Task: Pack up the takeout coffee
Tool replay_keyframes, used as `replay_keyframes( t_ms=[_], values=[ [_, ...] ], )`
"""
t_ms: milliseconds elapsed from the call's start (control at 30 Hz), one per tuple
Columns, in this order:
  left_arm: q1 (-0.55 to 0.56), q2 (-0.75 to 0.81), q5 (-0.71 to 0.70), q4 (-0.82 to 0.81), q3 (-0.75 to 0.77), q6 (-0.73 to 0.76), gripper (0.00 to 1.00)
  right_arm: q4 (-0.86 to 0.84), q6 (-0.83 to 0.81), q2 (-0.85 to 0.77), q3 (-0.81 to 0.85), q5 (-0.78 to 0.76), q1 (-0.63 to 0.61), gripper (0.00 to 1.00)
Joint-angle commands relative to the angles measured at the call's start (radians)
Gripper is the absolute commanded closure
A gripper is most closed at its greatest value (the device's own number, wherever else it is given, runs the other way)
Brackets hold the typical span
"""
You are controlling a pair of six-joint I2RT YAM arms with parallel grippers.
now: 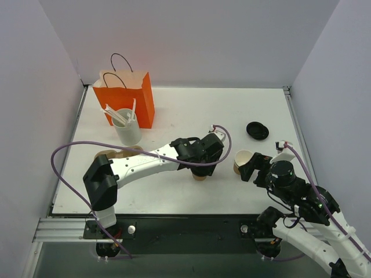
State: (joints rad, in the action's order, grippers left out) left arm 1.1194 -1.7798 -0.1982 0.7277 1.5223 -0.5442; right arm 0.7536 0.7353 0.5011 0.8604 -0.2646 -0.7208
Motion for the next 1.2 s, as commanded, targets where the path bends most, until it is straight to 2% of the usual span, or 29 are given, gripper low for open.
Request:
replay_keyframes(
  t_ms=[0, 167, 300, 467, 600, 800, 1167],
  values=[
    [0.006, 0.065, 0.008, -0.021, 0.026, 0.001, 0.45, 0.009, -0.004, 0.031, 0.005, -0.012, -0.002, 0.18],
    [-0.015, 0.128, -0.066, 0.016, 0.001, -0.005, 0.44, -0.039, -0.031, 0.080, 0.012, 0.022, -0.002, 0.22],
    [-0.082, 0.209, -0.053, -0.020, -0.085, -0.005, 0.44, -0.118, -0.077, 0.164, 0.025, 0.090, -0.002, 0.29],
    [-0.167, 0.322, 0.068, -0.155, -0.252, 0.006, 0.44, -0.229, -0.140, 0.359, 0.051, 0.240, 0.011, 0.29],
    [-0.210, 0.365, 0.160, -0.325, -0.393, 0.023, 0.44, -0.264, -0.185, 0.497, 0.095, 0.372, 0.040, 0.27],
    [-0.279, 0.369, 0.299, -0.496, -0.490, 0.030, 0.43, -0.318, -0.235, 0.619, 0.108, 0.502, 0.106, 0.28],
    [-0.328, 0.365, 0.413, -0.672, -0.588, 0.038, 0.43, -0.385, -0.280, 0.767, 0.089, 0.639, 0.193, 0.34]
  ],
)
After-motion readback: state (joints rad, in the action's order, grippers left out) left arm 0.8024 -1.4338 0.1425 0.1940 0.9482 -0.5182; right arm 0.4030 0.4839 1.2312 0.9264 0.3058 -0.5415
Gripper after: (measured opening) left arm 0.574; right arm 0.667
